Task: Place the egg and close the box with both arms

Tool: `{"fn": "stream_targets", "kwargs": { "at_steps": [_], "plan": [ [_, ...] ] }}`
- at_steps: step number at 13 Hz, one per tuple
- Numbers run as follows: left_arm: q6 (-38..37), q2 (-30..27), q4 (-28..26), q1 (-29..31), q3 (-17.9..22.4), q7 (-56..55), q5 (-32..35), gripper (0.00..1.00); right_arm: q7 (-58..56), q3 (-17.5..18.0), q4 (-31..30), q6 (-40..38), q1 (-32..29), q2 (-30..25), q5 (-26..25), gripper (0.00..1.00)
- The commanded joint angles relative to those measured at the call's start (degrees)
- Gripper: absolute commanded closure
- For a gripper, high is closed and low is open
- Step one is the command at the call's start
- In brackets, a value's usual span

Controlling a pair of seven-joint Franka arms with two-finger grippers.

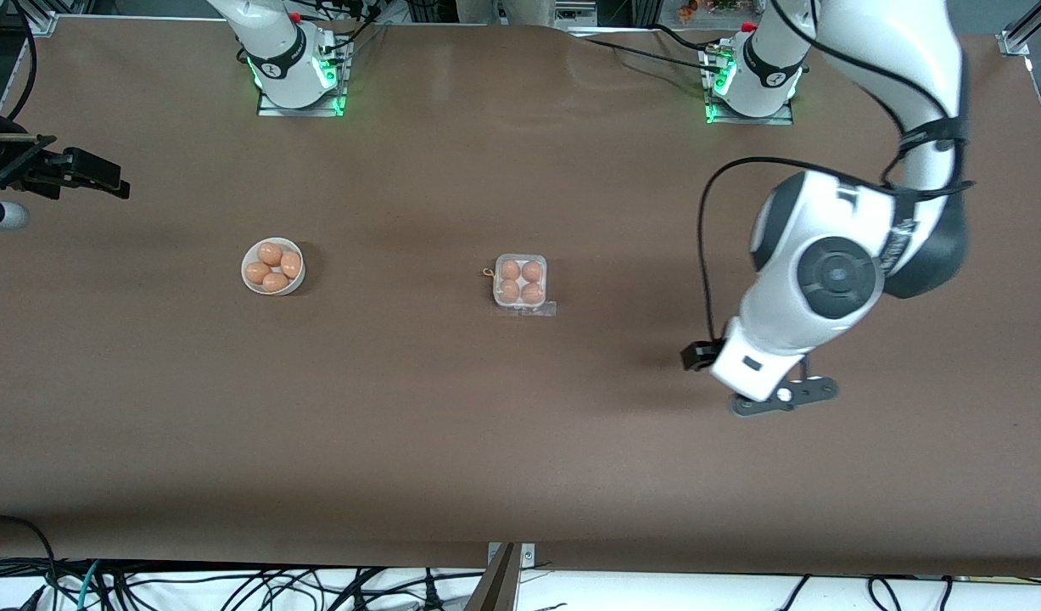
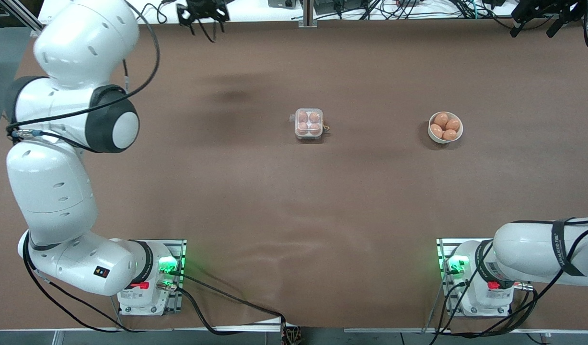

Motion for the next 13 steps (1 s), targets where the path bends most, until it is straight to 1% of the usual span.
{"fn": "stream_targets", "kwargs": {
  "at_steps": [1,3,6,8,11,13],
  "plan": [
    [-2.89,-6.12,-1.81,4.08,-0.63,10.6,2.61,0.0,-0.63,0.6,0.39,-1.04,-0.96,-0.8,0.03,0.0],
    [-4.39,-9.9,-3.65,7.51,-0.63,14.13,2.53,0.0,-0.63,0.6,0.39,-1.04,-0.96,-0.8,0.03,0.0],
    [-4.39,-17.63,-10.32,12.08,-0.63,20.8,2.09,0.0,-0.54,0.51,0.48,-1.04,-0.96,-0.8,0.03,0.0],
    [-4.39,-20.81,-14.02,14.63,-0.71,23.98,1.39,0.0,-0.63,0.51,0.57,-1.04,-0.96,-0.8,0.03,0.0],
    [-1.51,-24.41,-20.52,15.34,-0.8,24.08,-1.24,0.0,-0.54,0.6,0.66,-1.04,-0.87,-0.8,-0.06,0.0],
    [-0.44,-26.26,-22.99,15.34,-0.8,24.08,-1.16,0.0,-0.54,0.6,0.66,-1.04,-0.87,-0.8,0.03,0.0]
  ]
}}
